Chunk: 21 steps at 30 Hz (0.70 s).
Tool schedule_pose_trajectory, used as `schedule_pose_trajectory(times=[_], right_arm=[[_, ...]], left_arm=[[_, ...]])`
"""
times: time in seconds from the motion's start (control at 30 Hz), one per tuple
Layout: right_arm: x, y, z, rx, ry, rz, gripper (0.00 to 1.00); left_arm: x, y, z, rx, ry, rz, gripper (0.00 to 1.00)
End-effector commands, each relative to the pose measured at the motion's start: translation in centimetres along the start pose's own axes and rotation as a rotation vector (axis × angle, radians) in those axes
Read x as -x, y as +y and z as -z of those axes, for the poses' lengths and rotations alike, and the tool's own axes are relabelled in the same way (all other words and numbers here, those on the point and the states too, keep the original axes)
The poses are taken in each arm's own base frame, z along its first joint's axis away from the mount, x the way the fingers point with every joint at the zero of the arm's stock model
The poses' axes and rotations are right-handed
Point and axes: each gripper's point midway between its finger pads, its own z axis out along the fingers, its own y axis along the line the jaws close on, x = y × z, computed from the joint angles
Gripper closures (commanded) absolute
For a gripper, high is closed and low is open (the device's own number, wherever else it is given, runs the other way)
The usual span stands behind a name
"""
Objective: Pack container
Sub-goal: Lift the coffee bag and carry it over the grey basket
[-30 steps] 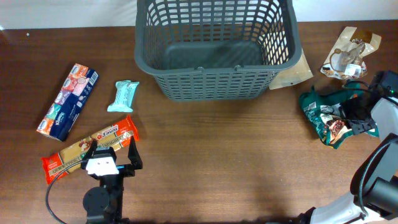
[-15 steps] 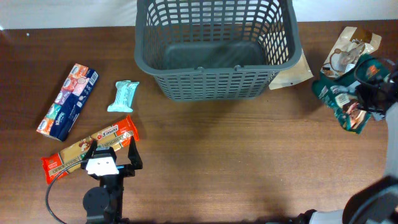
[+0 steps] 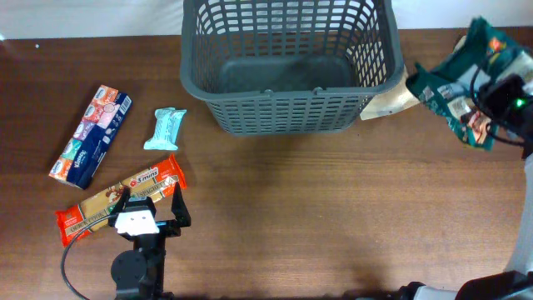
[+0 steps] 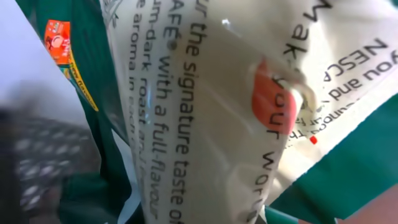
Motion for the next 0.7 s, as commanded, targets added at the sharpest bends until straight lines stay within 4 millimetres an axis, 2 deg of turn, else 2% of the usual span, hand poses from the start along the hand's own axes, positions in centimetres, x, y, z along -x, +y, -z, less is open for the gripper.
schedule_pose_trajectory(times=[0.0, 0.17, 0.23, 0.4, 0.67], right_arm=[[3.6, 9.5, 6.4, 0.246, -0.147, 0.190, 0.96], [5.2, 14.5, 10.7, 0.344, -0.236, 0.277, 0.96], [5.8, 15.7, 12.1, 0.368, -0.264, 0.293, 0.96], [6.7, 16.9, 14.4, 0.392, -0.308, 0.308, 0.96], [6.3, 17.6, 14.7, 0.420, -0.299, 0.322, 0.96]], left_arm=[[-0.1, -0.2, 0.0, -0.013, -0.003, -0.016, 0.01], [-0.1, -0.2, 0.0, -0.013, -0.003, -0.016, 0.01], [-0.1, -0.2, 0.0, -0.013, -0.003, -0.016, 0.01], [-0.1, -0.2, 0.0, -0.013, -0.003, -0.016, 0.01], [-0.1, -0.2, 0.0, -0.013, -0.003, -0.016, 0.01]])
